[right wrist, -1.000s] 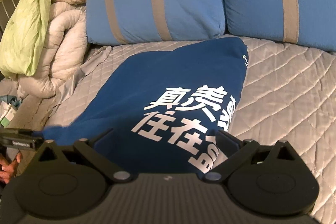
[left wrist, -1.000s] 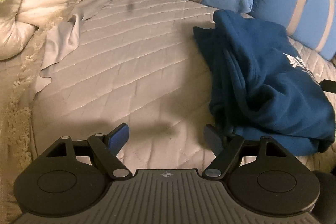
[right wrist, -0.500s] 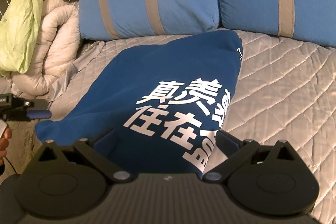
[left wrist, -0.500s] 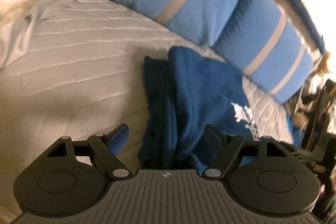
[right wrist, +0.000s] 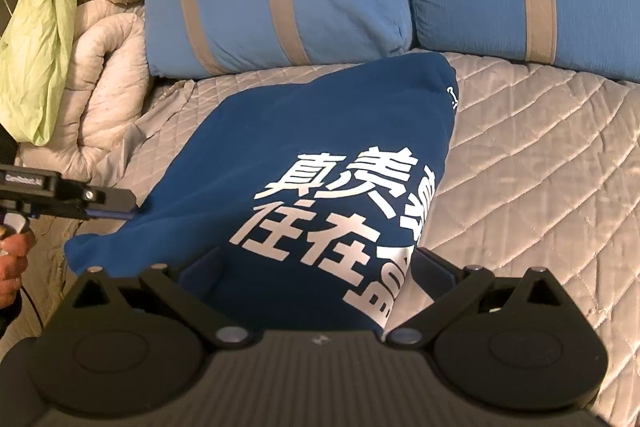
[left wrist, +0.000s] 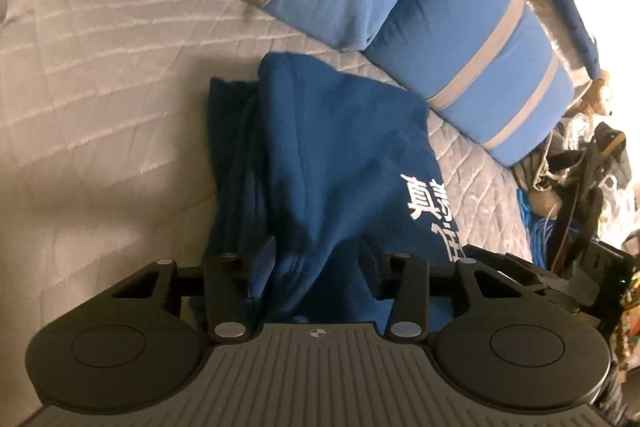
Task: Fold clothes
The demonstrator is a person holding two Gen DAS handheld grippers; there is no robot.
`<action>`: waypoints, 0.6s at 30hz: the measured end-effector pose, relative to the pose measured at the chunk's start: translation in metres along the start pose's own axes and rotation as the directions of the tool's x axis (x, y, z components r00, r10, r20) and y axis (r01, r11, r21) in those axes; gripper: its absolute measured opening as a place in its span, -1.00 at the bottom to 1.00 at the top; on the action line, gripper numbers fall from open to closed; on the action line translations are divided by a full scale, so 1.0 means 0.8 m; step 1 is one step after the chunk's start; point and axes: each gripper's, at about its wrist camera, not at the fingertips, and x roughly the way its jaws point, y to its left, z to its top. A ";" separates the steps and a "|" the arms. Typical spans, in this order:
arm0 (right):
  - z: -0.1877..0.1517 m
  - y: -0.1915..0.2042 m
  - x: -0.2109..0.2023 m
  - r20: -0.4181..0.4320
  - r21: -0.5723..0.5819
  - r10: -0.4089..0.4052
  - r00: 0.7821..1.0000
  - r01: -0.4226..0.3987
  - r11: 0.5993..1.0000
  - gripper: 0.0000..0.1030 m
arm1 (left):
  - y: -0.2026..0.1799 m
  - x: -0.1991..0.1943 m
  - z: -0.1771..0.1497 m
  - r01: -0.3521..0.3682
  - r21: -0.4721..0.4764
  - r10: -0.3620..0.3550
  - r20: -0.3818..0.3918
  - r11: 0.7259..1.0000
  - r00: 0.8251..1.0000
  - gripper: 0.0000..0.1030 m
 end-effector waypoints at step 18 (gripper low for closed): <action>0.000 -0.001 0.002 -0.013 0.007 0.001 1.000 0.000 1.000 1.00 | 0.006 -0.009 -0.002 -0.140 0.021 0.140 -0.012 0.990 0.990 -0.84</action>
